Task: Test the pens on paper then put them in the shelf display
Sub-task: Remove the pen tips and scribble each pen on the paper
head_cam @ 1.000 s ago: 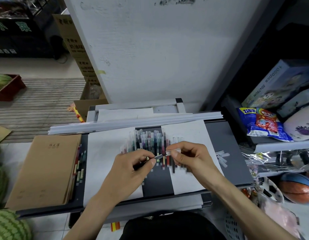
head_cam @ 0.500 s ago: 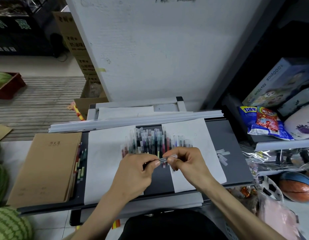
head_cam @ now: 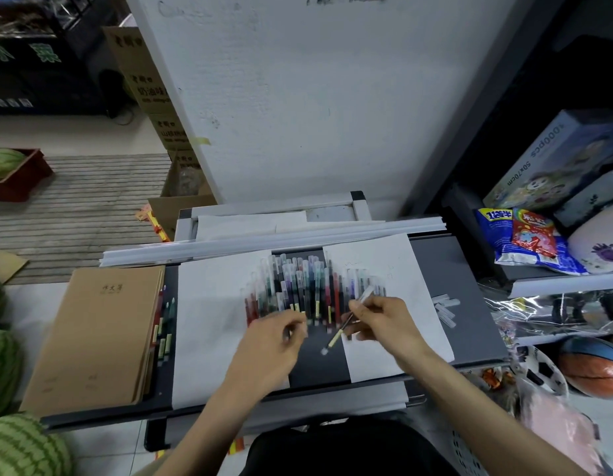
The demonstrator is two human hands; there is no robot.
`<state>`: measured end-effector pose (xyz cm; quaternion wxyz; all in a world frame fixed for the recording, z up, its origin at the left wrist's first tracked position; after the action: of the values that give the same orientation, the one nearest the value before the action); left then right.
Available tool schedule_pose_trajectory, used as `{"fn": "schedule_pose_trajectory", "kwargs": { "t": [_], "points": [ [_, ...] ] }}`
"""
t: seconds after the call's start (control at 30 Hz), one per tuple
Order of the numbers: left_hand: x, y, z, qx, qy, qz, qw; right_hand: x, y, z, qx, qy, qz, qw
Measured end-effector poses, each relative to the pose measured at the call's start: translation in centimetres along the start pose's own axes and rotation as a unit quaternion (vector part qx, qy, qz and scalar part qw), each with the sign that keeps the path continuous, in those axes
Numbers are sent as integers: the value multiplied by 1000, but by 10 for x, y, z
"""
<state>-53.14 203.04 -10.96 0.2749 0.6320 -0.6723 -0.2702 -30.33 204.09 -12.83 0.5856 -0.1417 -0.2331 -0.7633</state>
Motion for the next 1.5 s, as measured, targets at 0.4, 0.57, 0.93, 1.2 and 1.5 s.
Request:
{"fn": "schedule_pose_trajectory", "kwargs": {
  "t": [0.4, 0.57, 0.93, 1.2, 1.5],
  "points": [
    [-12, 95, 147, -223, 220, -129, 941, -90, 78, -33, 373, 64, -172, 909],
    [-17, 99, 163, -263, 248, -106, 926, -92, 75, -38, 385, 65, -177, 903],
    [-24, 83, 172, -267, 243, -119, 925, -88, 125, -18, 526, 190, -228, 797],
    [-23, 101, 184, -270, 260, -137, 917, -111, 142, -23, 542, 138, -183, 809],
    [-34, 101, 183, -304, 256, -117, 910, -122, 141, -21, 491, 148, -210, 833]
  ]
}}
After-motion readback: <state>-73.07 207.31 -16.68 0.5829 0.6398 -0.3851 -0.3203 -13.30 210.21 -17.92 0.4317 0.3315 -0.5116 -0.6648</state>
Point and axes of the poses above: each hand's wrist, its own x-axis away from the middle knuckle, its own y-axis out of the back of the hand, z = x × y, the point moved 5 cm from there along -x, towards the middle knuckle, and after that the axes turned 13 degrees about -z, right-handed, at the moved point
